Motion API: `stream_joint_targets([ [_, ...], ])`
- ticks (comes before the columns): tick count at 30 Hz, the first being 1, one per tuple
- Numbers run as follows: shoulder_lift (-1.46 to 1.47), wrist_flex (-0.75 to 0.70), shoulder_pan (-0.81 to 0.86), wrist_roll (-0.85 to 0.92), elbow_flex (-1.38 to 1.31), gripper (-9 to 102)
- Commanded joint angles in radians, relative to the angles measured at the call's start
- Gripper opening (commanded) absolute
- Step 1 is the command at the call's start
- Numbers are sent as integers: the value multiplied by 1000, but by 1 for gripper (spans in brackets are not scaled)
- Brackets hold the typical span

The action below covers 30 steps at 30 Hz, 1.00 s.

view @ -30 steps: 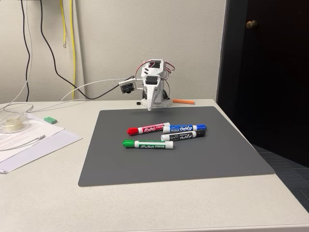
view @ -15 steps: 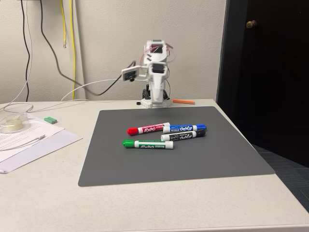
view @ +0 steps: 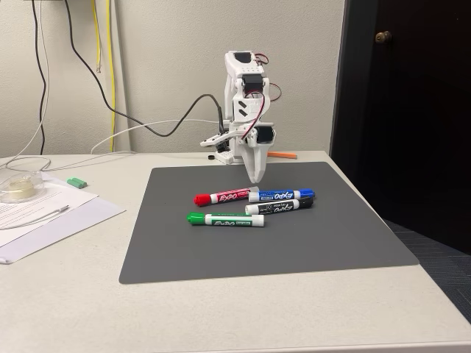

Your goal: Pick up the black marker.

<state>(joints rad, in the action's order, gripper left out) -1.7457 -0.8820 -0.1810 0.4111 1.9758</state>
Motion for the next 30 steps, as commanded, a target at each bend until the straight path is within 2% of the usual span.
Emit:
stream_joint_targets([
  [1,2,28,-14,6,-38,4],
  [9,87,143,-57,-31,-67,6],
  [16,216,46,-71,5,-207,21],
  [30,353,-46,-95,87,-319,24],
])
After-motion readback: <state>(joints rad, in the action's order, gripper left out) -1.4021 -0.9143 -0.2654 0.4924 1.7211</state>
